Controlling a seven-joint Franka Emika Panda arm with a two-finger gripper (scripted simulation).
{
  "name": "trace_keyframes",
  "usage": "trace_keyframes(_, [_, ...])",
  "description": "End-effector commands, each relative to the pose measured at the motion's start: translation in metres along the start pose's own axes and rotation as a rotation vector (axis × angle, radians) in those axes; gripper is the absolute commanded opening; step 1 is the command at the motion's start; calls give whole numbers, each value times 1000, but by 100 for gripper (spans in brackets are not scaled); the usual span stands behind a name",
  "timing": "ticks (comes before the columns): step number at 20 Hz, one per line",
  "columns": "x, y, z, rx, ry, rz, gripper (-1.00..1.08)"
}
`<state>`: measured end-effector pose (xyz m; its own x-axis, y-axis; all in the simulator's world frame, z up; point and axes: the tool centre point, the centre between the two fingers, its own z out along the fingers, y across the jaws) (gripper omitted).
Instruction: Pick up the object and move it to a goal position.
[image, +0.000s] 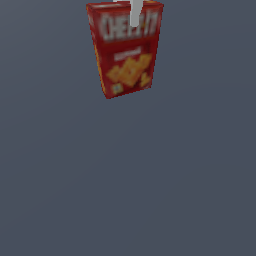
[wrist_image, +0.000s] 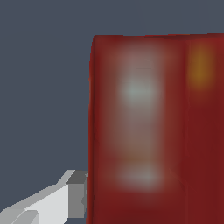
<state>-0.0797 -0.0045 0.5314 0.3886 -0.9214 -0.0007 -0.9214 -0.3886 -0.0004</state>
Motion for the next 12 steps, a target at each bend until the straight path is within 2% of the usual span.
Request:
trace_keyframes(1, [4,1,-15,0,1,0,-100])
trace_keyframes(12, [14,2,-48,0,1,0,-100])
